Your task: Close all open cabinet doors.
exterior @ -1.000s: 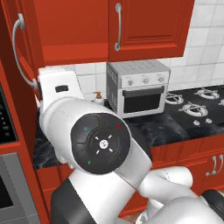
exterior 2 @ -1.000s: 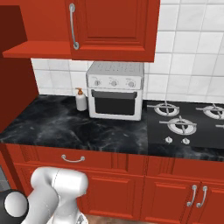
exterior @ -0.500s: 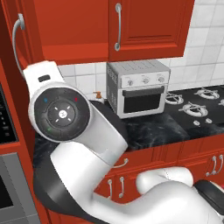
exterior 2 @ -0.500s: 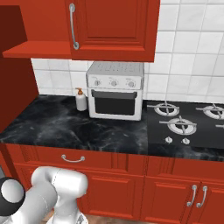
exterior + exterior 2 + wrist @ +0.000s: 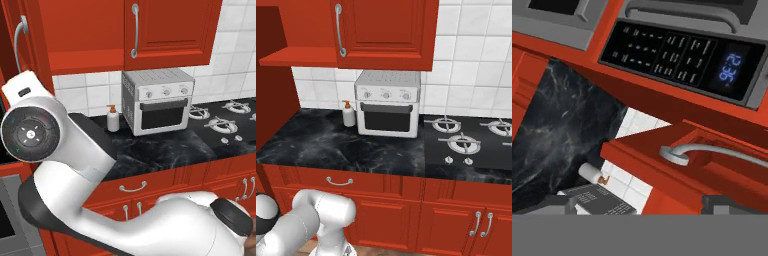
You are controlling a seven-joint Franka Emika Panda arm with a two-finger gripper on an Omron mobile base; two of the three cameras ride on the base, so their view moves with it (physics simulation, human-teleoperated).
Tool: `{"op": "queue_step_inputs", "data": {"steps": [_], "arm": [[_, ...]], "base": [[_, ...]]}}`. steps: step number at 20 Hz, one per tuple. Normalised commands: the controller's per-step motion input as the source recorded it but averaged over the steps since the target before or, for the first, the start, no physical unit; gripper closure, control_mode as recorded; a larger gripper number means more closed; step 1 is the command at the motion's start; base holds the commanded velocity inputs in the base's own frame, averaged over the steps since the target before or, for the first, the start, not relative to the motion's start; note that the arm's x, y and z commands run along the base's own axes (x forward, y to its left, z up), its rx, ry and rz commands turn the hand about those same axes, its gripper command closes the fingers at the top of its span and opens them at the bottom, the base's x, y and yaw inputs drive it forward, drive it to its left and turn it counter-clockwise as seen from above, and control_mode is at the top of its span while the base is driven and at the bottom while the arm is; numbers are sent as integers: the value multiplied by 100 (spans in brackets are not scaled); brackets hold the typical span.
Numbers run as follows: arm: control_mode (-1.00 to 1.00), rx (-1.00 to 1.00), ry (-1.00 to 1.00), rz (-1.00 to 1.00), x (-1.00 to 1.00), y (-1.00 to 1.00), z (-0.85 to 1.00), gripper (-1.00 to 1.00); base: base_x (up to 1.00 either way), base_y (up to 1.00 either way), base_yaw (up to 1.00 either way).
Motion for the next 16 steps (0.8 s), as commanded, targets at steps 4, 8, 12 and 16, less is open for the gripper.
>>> {"op": "queue_step_inputs", "data": {"steps": [4, 8, 12, 16], "arm": [[-100, -19, -9, 0, 12, 33, 0, -100], [-100, -17, -6, 0, 17, 10, -2, -100], [-100, -11, -9, 0, 15, 0, -7, -100], [-100, -1, -11, 0, 2, 0, -8, -100]], "base": [[0, 0, 0], [0, 0, 0], [0, 0, 0], [0, 0, 0]]}}
